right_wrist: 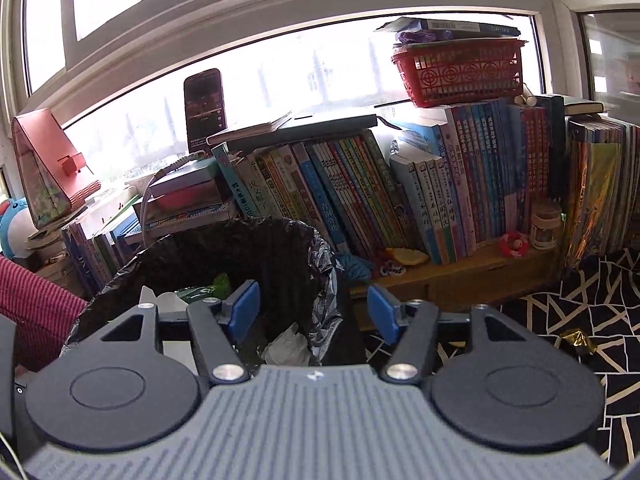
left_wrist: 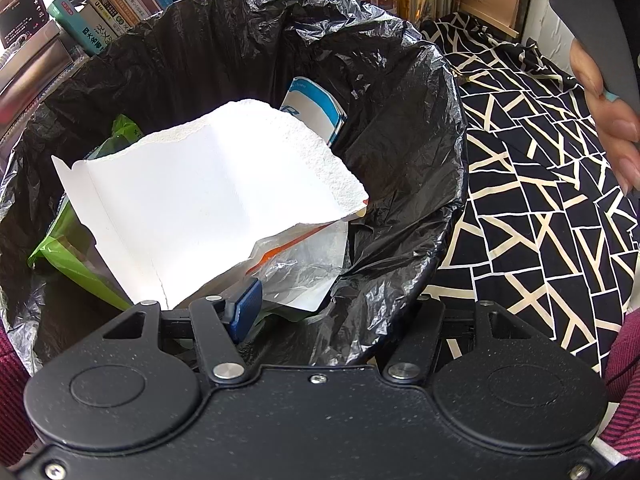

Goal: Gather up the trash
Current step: 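Reach to the gold foil wrapper on the rug and grasp it with the right gripper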

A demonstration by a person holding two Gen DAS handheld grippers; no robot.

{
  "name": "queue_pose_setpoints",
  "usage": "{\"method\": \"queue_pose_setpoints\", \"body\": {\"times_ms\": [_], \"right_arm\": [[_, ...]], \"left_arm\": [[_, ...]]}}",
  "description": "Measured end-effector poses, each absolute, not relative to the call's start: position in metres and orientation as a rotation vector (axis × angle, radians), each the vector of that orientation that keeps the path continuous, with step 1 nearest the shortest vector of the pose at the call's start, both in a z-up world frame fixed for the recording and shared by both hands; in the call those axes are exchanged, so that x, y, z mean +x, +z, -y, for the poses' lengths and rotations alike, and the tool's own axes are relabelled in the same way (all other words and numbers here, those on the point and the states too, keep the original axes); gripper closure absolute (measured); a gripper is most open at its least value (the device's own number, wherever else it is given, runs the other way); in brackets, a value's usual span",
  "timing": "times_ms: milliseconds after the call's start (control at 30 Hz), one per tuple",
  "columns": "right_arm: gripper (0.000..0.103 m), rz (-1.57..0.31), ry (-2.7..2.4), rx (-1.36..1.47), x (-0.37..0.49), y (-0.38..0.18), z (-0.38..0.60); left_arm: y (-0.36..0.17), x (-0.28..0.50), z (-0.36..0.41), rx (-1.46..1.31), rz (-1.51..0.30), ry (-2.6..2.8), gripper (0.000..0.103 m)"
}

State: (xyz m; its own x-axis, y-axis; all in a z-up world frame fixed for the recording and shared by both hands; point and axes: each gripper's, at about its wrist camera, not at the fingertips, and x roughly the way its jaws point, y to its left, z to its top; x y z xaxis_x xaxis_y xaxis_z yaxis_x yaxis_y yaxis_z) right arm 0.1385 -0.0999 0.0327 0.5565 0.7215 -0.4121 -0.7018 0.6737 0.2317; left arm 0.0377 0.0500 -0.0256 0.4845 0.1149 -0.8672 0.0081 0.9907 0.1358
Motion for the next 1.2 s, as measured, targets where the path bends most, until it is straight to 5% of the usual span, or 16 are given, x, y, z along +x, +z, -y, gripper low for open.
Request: {"method": "queue_pose_setpoints", "body": {"times_ms": [633,1200], "right_arm": [[0.005,-0.620,0.450,0.075,0.197,-0.007,0.130],[0.004,-0.714,0.134,-0.031,0.281,-0.085,0.166]], "left_arm": [[-0.025,0.038,-0.050,0.127,-1.064,0.065,0.044],[-0.026,0.038,-0.049,0.130,-1.068,0.064,0.044]]}}
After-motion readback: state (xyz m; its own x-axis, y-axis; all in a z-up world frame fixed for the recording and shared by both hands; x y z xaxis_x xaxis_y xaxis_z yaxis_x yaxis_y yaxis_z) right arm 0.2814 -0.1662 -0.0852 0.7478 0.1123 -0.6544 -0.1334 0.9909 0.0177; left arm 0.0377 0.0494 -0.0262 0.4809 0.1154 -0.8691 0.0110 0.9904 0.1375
